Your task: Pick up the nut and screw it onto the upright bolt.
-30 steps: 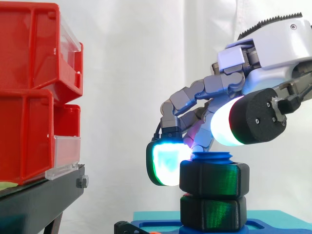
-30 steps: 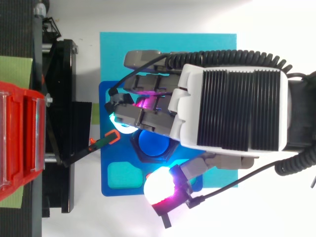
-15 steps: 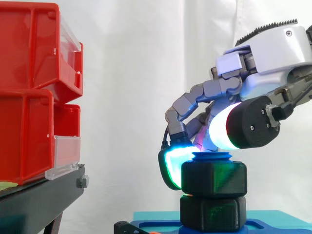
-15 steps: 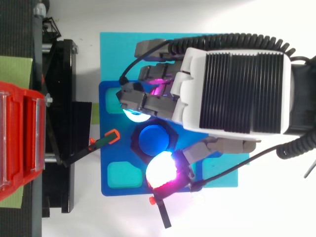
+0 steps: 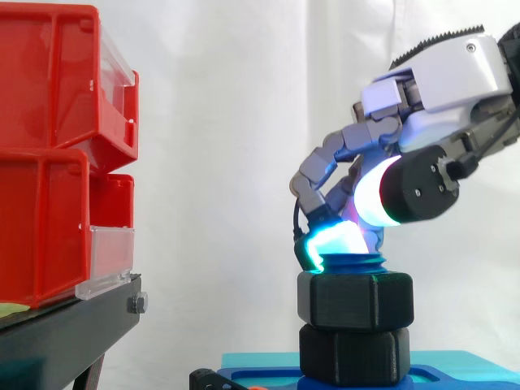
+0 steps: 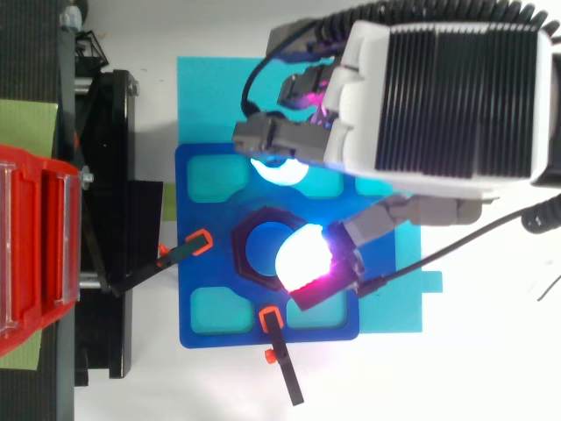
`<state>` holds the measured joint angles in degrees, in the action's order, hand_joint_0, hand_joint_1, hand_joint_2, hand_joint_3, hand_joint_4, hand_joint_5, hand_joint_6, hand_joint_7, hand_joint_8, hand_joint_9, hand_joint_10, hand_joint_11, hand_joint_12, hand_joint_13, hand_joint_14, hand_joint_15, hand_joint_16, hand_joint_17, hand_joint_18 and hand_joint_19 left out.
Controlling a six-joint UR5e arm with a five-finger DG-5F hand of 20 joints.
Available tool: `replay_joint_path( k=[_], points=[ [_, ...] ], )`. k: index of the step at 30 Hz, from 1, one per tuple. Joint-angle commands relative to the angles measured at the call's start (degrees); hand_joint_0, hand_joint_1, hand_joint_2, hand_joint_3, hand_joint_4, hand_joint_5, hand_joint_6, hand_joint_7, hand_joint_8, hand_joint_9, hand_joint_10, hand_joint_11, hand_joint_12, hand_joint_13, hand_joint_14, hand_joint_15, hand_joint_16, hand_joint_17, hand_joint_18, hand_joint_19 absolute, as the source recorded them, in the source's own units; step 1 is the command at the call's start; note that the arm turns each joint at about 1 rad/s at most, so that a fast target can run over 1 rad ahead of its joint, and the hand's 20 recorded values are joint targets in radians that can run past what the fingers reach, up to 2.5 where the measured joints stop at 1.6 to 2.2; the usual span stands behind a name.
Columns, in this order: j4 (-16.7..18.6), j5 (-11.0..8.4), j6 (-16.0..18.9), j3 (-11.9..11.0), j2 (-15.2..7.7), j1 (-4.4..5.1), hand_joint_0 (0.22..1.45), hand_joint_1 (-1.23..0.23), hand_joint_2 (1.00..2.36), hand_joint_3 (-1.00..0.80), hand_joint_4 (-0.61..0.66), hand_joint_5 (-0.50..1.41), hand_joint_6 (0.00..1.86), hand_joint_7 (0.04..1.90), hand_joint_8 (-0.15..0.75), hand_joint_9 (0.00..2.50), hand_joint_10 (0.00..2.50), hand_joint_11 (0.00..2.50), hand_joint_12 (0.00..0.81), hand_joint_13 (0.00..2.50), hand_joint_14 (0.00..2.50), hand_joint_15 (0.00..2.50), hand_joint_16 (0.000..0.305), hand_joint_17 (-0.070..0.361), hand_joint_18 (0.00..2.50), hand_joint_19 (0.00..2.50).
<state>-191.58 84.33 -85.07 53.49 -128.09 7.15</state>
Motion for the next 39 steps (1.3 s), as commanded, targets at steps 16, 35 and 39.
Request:
replay_joint_path(
  k=[16,35,39],
  points=[
    [-1.34,-0.22,-1.59,-4.71,-0.06,0.05,0.51,-0.33,1.00,-0.50,0.27,-0.06,0.50,1.05,0.264,1.10,0.00,0.00,0.214,0.87,0.00,0.00,0.019,0.043,0.58,0.03],
    [9.29,-5.49,3.86,4.95,-0.06,4.80,0.48,-0.28,1.00,-0.50,0.20,-0.12,0.50,0.79,0.235,0.79,0.00,0.00,0.267,0.65,0.00,0.00,0.027,0.061,0.34,0.00],
    [9.20,-5.58,3.86,4.95,-0.14,5.33,0.48,-0.27,1.00,-0.50,0.22,-0.11,0.50,0.81,0.237,0.77,0.00,0.00,0.269,0.63,0.00,0.00,0.027,0.062,0.32,0.00]
  ],
)
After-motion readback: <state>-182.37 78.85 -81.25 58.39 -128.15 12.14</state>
